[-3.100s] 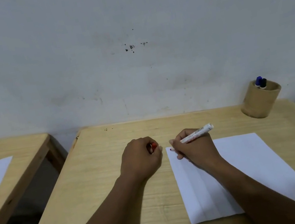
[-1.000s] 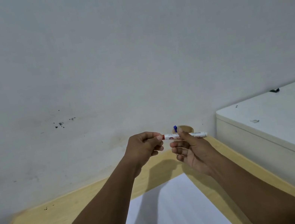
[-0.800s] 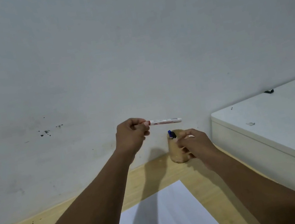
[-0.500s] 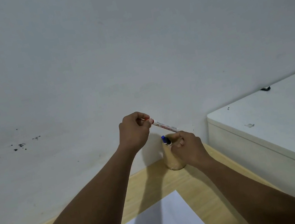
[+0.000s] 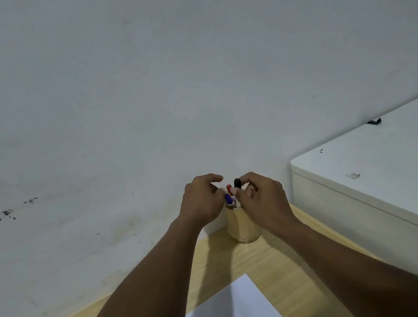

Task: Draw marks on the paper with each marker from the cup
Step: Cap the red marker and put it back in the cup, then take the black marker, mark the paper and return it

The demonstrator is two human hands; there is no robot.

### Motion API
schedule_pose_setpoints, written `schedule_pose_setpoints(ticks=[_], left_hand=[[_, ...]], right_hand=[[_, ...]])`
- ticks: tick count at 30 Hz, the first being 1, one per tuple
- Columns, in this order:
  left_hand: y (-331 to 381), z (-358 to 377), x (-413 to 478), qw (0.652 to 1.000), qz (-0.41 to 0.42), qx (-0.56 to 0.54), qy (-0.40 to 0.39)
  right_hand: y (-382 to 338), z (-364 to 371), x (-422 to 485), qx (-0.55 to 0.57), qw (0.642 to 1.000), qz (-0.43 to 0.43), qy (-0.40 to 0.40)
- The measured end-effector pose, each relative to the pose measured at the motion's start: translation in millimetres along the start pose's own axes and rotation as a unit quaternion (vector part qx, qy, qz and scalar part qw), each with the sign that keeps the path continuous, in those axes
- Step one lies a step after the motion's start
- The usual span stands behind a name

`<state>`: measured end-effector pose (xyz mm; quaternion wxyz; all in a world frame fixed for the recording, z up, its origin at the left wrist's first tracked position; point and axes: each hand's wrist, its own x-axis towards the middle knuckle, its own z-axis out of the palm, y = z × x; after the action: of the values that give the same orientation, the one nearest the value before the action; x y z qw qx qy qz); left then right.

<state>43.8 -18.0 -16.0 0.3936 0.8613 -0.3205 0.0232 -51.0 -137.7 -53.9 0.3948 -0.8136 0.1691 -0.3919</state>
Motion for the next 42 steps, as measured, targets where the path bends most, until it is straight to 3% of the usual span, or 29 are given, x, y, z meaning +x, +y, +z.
schedule_pose_setpoints(ticks=[5,9,12,20,28,34,36,39,42], left_hand=[[11.6,-21.9,-24.8,0.999,-0.008,-0.027,0.028],[32.7,-61.6,-51.4,0.989,-0.01,-0.129,0.075],[38.7,-95.5,-72.9,0.984,0.03,-0.108,0.14],[4.1,-180.2,-127.0,1.0,0.019,-0.001,0.013],[-41.9,-229.2,-167.7,0.994,-0.065,-0.063,0.068],[-76.9,-246.6,-194.1,0.967,-0.145,-0.168,0.125],[-88.5,-246.8,-203.9,0.958,-0.178,-0.195,0.112],[-101.3,-233.3,-216.8,0.955,-0.211,-0.193,0.085],[-105.0,-211.5,-225.5,0.958,-0.205,-0.189,0.072]], right_hand=[[-27.5,-20.4,0.6,0.012,0.998,-0.058,0.017],[-62.3,-28.2,-8.0,0.038,0.996,-0.078,-0.029],[-90.0,-25.3,-21.8,0.059,0.993,-0.073,-0.074],[-153.1,13.8,-76.3,0.083,0.981,-0.072,-0.157],[-175.1,56.6,-116.0,0.139,0.951,-0.008,-0.278],[-185.1,63.4,-129.3,0.197,0.901,0.052,-0.383],[-188.3,65.7,-130.3,0.3,0.87,0.123,-0.372],[-194.5,73.4,-135.6,0.446,0.793,0.252,-0.331],[-199.6,87.2,-145.3,0.462,0.766,0.318,-0.314]])
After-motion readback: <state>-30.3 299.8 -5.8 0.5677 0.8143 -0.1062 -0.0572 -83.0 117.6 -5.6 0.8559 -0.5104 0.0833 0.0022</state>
